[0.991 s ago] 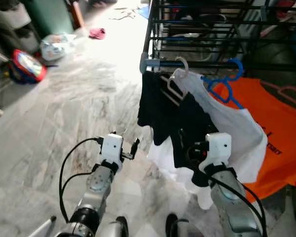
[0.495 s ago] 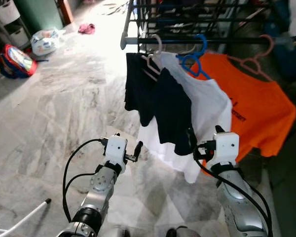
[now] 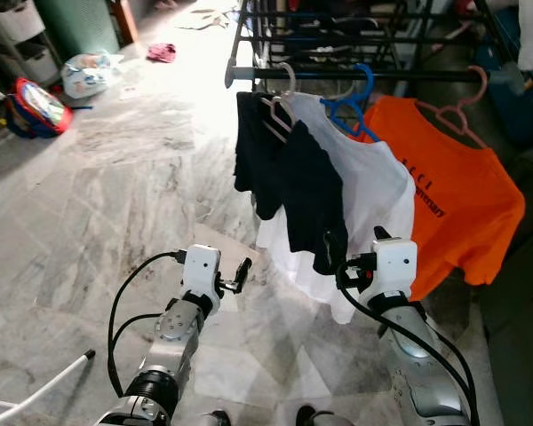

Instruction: Hang hanger

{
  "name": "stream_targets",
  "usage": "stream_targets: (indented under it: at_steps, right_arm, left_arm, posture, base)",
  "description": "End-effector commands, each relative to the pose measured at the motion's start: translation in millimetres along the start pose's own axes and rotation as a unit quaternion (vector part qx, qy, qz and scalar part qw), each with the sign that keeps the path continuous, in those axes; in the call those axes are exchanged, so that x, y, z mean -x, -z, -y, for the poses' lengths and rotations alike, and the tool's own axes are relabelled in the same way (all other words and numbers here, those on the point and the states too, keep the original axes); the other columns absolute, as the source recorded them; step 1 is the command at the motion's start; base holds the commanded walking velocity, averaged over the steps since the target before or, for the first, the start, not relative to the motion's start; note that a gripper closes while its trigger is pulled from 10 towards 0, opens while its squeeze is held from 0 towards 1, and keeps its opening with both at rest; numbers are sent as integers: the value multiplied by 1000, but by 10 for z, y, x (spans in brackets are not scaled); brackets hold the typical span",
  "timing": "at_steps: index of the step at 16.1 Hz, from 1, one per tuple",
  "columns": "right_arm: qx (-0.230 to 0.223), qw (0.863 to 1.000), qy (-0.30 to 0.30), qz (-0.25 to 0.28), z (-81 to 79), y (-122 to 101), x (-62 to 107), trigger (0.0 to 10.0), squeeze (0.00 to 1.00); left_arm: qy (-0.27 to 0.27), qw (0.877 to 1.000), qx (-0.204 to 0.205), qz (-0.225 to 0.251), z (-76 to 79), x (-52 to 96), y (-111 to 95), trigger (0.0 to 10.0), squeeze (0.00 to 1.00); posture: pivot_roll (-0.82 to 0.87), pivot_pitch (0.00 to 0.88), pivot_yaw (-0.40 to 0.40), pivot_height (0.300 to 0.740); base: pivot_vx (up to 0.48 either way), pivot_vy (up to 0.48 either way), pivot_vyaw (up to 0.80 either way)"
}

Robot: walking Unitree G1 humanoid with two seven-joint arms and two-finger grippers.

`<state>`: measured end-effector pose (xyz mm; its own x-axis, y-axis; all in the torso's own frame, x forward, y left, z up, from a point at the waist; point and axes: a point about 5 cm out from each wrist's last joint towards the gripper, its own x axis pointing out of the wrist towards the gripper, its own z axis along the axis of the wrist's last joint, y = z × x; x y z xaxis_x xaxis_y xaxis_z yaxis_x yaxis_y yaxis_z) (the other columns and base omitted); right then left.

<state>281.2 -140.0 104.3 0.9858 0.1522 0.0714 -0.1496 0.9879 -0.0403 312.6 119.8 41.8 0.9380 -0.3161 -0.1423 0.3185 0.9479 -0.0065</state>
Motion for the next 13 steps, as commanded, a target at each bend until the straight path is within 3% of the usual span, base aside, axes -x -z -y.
stream_targets:
  at_steps: [1,6,13]
  right_arm:
    - [-3,1000,7,-7,11,26,9,10000,0]
    - [-5,1000,7,-17,6,92,15,10000,0]
    - [-12,997,-9,-75,-22,462,162,10000,0]
  left_arm:
    - [1,1000,6,-10,-14,9,30,10000,0]
    - [5,1000,4,-16,-18,15,50,10000,0]
    - [3,999,-11,-36,-17,74,157,10000,0]
  posture:
    - [-92,152,21,740]
    - [-91,150,23,740]
    - [-81,151,29,740]
  base:
    - [0,300,-519]
    - [0,354,-518]
    - [0,370,0]
